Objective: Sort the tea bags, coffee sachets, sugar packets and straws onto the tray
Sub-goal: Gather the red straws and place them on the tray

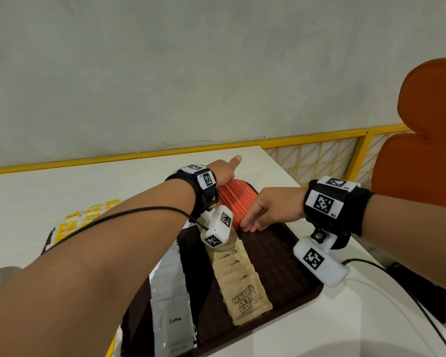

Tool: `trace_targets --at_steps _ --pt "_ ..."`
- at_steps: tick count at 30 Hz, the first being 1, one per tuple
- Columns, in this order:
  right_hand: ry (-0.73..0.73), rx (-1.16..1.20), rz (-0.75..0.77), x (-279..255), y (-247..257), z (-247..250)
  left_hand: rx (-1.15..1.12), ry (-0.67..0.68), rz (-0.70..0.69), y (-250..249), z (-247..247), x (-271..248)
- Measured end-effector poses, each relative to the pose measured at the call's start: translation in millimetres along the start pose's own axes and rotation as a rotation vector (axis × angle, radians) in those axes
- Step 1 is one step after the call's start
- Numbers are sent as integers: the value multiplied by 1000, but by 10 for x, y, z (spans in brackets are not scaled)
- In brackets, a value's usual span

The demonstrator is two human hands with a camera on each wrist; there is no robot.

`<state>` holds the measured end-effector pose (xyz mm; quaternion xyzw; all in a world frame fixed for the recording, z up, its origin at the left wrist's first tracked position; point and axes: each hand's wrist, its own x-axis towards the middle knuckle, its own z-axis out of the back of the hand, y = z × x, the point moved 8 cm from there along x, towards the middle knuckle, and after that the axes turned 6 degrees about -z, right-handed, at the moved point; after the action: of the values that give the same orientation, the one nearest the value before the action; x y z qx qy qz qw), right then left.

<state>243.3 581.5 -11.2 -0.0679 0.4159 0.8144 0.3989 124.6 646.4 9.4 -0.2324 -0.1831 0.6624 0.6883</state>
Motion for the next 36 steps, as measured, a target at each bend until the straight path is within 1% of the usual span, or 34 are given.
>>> trace_targets --at_steps 9,13,15,19,32,36 --pt "-3 -4 1 -21 51 -30 -5 23 1 3 24 -31" --pt "11 -138 -17 -70 68 -113 1 8 7 31 43 -40" --pt "33 -163 -23 -83 63 -171 -5 8 11 49 46 -34" --pt "47 -143 -27 -111 48 -209 -15 17 24 63 38 -22" --pt "24 -122 -49 -96 27 -231 7 19 16 97 23 3" --pt "17 -120 -48 -101 27 -225 -31 24 29 101 32 -9"
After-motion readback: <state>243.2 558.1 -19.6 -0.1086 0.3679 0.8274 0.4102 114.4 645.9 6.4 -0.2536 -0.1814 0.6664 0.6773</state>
